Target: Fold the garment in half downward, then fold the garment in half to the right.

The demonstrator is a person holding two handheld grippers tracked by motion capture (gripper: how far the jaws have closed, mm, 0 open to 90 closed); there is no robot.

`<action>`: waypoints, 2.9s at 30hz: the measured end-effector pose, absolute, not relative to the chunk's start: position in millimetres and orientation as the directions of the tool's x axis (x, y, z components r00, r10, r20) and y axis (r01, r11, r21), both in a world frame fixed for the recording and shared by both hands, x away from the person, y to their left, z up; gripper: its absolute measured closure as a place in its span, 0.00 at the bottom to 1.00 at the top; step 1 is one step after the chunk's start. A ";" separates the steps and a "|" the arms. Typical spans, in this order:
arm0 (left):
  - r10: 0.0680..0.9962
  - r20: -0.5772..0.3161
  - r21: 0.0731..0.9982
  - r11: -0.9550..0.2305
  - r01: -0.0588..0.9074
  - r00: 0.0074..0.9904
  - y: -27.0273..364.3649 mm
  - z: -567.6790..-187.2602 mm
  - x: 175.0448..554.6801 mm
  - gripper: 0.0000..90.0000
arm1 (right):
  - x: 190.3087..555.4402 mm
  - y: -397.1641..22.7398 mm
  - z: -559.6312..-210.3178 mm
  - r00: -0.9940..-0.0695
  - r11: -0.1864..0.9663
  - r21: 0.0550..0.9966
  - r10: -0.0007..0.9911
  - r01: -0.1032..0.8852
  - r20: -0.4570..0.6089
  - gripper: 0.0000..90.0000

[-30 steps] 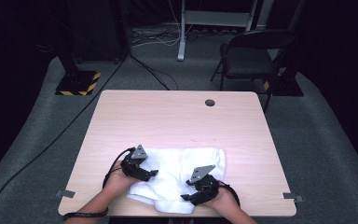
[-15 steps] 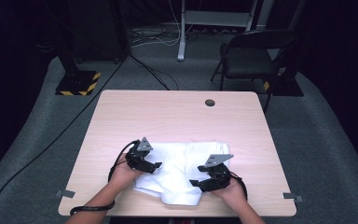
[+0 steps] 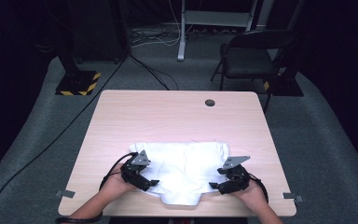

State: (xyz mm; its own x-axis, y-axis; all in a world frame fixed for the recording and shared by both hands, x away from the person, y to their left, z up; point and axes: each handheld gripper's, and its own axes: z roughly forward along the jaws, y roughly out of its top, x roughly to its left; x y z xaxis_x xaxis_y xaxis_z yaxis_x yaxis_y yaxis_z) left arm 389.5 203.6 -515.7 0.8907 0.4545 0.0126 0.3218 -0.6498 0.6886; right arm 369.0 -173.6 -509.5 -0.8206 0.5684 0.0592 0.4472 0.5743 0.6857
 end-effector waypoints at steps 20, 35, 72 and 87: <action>0.447 0.032 0.712 -0.638 0.293 0.894 202.0 -538.7 389.3 0.11 | 378.1 -182.6 -528.7 -0.819 0.609 0.674 0.573 0.418 -0.010 0.33; 0.458 0.028 0.735 -0.612 0.292 0.888 204.4 -541.1 391.9 0.12 | 386.2 -184.9 -528.5 -0.805 0.586 0.682 0.593 0.438 0.007 0.34; 0.576 -0.032 0.735 -0.541 0.410 0.817 211.0 -532.5 412.6 0.16 | 381.7 -175.6 -526.0 -0.703 0.477 0.718 0.711 0.507 0.023 0.35; 0.531 -0.063 0.684 -0.593 0.424 0.845 217.5 -524.8 401.7 0.20 | 369.0 -175.6 -526.9 -0.751 0.576 0.661 0.660 0.481 -0.029 0.38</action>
State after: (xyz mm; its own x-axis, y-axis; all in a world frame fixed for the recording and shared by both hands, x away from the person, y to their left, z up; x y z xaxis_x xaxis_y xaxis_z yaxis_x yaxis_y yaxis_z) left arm 401.7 217.5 -524.8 0.8450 0.5311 -0.0628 0.4239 -0.5935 0.6841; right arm 369.0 -175.6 -526.9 -0.7510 0.6597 -0.0289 0.4806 0.5762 0.6610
